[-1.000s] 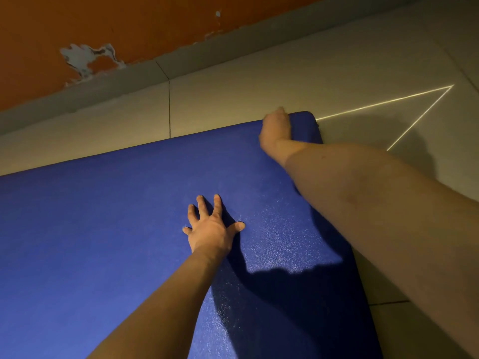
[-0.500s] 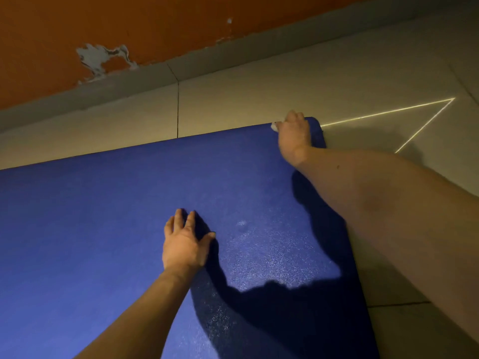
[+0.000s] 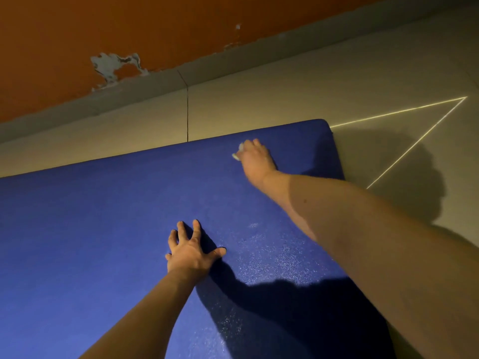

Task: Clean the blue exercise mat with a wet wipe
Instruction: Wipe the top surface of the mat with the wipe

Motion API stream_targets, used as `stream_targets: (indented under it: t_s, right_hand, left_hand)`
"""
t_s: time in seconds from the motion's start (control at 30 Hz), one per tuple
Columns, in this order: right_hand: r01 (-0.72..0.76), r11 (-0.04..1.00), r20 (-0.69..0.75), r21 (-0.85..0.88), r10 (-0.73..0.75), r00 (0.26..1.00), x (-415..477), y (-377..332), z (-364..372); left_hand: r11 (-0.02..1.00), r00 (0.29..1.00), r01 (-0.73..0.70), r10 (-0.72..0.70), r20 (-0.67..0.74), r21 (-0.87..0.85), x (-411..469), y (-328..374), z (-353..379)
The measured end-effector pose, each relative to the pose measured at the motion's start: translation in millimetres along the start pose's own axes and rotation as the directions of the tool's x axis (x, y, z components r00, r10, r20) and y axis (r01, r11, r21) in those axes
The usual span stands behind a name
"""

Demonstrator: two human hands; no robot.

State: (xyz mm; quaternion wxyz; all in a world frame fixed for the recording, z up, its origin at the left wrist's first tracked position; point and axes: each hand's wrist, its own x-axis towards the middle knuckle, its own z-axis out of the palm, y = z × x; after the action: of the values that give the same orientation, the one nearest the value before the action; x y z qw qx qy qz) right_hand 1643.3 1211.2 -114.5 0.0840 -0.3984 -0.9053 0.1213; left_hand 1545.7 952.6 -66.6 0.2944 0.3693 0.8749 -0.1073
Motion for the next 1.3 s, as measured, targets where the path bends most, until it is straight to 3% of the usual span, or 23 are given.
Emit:
stream_targets:
  t_s: [0.1, 0.2, 0.3, 0.43, 0.57, 0.63, 0.83, 0.97, 1.03, 1.17, 1.23, 1.3]
  right_hand:
    - [-0.233, 0.968, -0.084, -0.098, 0.225, 0.971, 15.3, 57.2, -14.3]
    - [-0.385, 0.922, -0.074, -0.037, 0.382, 0.921, 30.4, 72.0, -15.7]
    - [-0.447, 0.891, -0.055, 0.074, 0.452, 0.891, 39.2, 44.5, -9.2]
    - [-0.362, 0.919, 0.026, 0.157, 0.363, 0.932, 48.1, 3.6, 2.1]
    - [-0.082, 0.985, 0.091, 0.151, 0.069, 0.993, 44.8, -27.1, 5.7]
    - [-0.002, 0.992, 0.039, 0.129, -0.003, 0.999, 42.5, -15.3, 7.0]
    - [-0.307, 0.951, -0.1, 0.024, 0.308, 0.946, 22.9, 66.6, -18.6]
    - [-0.39, 0.888, -0.098, 0.245, 0.423, 0.901, 8.1, 51.2, -22.6]
    - [-0.343, 0.907, -0.04, 0.244, 0.362, 0.931, -1.1, 20.7, -15.2]
    - [-0.06, 0.959, 0.091, 0.277, 0.036, 0.995, -42.1, -55.2, 9.4]
    - [-0.029, 0.96, 0.103, 0.277, 0.0, 0.995, -51.7, -63.5, 9.0]
    - [-0.093, 0.974, 0.09, 0.207, 0.076, 0.993, -44.7, -44.2, -2.5]
  left_hand:
    - [1.0, 1.0, 0.007, -0.007, -0.006, 0.024, -0.6, 2.8, 1.4]
    - [1.0, 1.0, 0.002, -0.002, -0.008, 0.024, 1.1, 2.1, 2.1]
    - [1.0, 1.0, -0.002, 0.002, -0.002, 0.018, 2.5, 3.3, 3.5]
    - [1.0, 1.0, 0.0, 0.0, -0.003, 0.025, 3.7, 2.8, 4.3]
    - [0.999, 1.0, -0.001, 0.001, 0.0, 0.034, 3.6, 2.3, 4.2]
    - [0.999, 1.0, 0.001, -0.001, 0.003, 0.04, 3.2, 2.0, 3.9]
    - [0.999, 1.0, 0.004, -0.004, 0.002, 0.042, 5.0, 3.4, 4.2]
    - [0.999, 1.0, 0.013, -0.013, -0.001, 0.048, 5.0, 4.0, 4.1]
    - [0.999, 1.0, 0.012, -0.012, -0.002, 0.044, 5.1, 3.5, 4.0]
    - [0.999, 1.0, 0.021, -0.02, -0.007, 0.029, 4.4, 4.1, 3.1]
    - [0.999, 1.0, 0.021, -0.021, -0.007, 0.026, 4.6, 4.7, 2.7]
    - [1.0, 1.0, 0.015, -0.015, -0.007, 0.026, 3.8, 4.8, 2.0]
